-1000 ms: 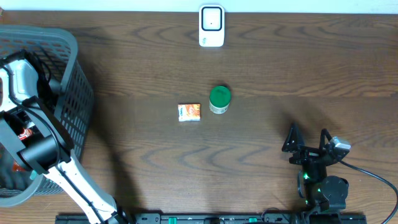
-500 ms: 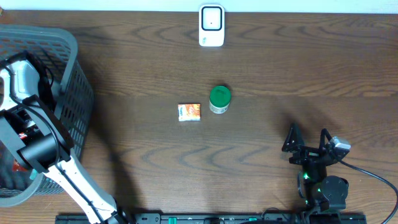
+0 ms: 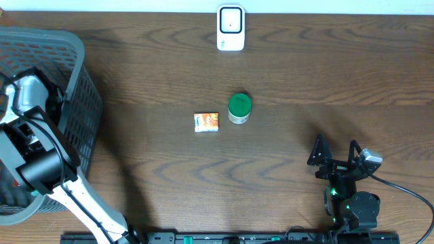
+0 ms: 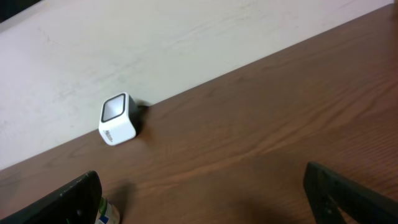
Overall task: Scan the item barcode
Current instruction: 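Reach the left gripper into the basket and grasp the mint-green wipes pack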
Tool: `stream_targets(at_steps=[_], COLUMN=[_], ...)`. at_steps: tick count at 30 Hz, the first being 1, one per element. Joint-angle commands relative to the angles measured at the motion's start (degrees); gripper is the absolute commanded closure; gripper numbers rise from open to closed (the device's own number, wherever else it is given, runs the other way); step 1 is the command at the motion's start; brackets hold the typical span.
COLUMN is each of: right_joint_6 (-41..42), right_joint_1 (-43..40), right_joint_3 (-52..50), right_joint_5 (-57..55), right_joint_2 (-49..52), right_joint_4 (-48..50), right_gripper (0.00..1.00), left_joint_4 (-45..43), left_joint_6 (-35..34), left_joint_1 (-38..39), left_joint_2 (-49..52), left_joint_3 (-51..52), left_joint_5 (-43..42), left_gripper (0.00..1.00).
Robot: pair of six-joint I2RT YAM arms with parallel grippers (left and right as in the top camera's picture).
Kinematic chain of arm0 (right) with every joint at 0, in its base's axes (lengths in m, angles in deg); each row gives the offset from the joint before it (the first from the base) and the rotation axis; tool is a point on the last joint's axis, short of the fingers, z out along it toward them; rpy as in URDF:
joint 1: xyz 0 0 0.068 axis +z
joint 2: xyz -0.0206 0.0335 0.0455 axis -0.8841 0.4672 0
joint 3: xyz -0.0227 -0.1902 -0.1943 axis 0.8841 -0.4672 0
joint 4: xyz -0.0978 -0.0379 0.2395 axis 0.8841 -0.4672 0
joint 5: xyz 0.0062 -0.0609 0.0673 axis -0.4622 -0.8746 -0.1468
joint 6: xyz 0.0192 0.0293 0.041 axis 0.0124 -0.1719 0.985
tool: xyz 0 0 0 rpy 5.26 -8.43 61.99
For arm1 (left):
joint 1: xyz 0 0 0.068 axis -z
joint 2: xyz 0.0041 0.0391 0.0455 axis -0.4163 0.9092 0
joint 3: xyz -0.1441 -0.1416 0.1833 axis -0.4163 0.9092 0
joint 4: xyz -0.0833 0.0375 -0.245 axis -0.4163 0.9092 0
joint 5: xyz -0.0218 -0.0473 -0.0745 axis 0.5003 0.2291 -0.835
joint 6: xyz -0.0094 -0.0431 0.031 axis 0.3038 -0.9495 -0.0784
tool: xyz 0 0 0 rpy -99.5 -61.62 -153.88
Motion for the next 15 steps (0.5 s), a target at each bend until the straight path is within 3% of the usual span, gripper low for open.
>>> stream_targets(at_steps=[1, 4, 15], right_joint_6=[0.04, 0.07, 0.04], right_joint_1=[0.11, 0.11, 0.11], right_joint_3=[-0.09, -0.09, -0.09], right_joint_5=[-0.48, -0.48, -0.48], right_joint_2=[-0.15, -0.15, -0.15], right_joint_4=[-0.2, -0.2, -0.17], right_gripper=[0.01, 0.01, 0.01], left_joint_4=[-4.11, -4.98, -5.01], left_joint_6=[-1.49, -1.92, -2.08], left_joint_1=[-1.68, -1.95, -1.95], left_joint_2=[4.72, 4.72, 4.72], left_joint_3=[5.03, 6.25, 6.67], left_joint_5=[-2.58, -2.58, -2.56], left_gripper=[0.02, 0.12, 0.89])
